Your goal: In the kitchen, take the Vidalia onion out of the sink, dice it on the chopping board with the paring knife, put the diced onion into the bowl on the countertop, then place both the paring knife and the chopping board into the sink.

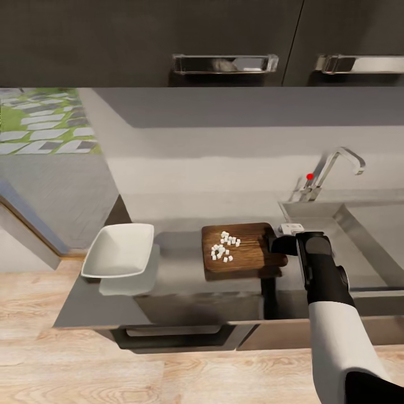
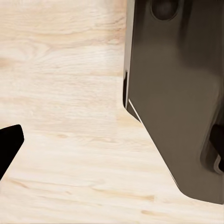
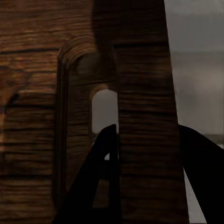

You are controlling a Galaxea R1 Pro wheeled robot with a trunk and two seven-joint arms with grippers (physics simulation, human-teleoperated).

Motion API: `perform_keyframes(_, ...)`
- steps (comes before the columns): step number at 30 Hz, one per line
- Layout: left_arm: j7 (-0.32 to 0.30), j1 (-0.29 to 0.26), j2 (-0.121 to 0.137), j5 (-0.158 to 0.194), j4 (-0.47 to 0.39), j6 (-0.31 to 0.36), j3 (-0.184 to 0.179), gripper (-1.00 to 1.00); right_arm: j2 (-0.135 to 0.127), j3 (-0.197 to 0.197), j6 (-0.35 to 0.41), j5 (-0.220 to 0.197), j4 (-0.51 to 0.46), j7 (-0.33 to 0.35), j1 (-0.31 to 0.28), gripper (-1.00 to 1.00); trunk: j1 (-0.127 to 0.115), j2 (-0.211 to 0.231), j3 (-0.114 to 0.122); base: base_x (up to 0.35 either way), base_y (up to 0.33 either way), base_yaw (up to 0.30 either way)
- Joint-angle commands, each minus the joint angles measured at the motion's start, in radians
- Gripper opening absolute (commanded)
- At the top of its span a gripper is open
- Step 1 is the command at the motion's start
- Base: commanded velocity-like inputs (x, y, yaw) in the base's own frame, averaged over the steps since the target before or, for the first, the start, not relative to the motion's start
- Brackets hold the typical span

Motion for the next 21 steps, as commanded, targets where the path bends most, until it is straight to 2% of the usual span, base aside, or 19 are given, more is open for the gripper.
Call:
perform_keyframes(1,0.000,-0.002,0.000,0.010,0.004,-0.007,-0.008,1.00,0.001,-0.003,0.003,0.008,-0.001,0.010,-0.001,-1.00,0.000,-0.002,0.000,-0.097,0.183,0.000)
perform_keyframes(21,-0.001,-0.002,0.000,0.010,0.004,-0.007,-0.008,1.00,0.002,-0.003,0.003,0.008,-0.001,0.011,-0.001,-1.00,0.000,-0.002,0.031,-0.011,0.032,0.000)
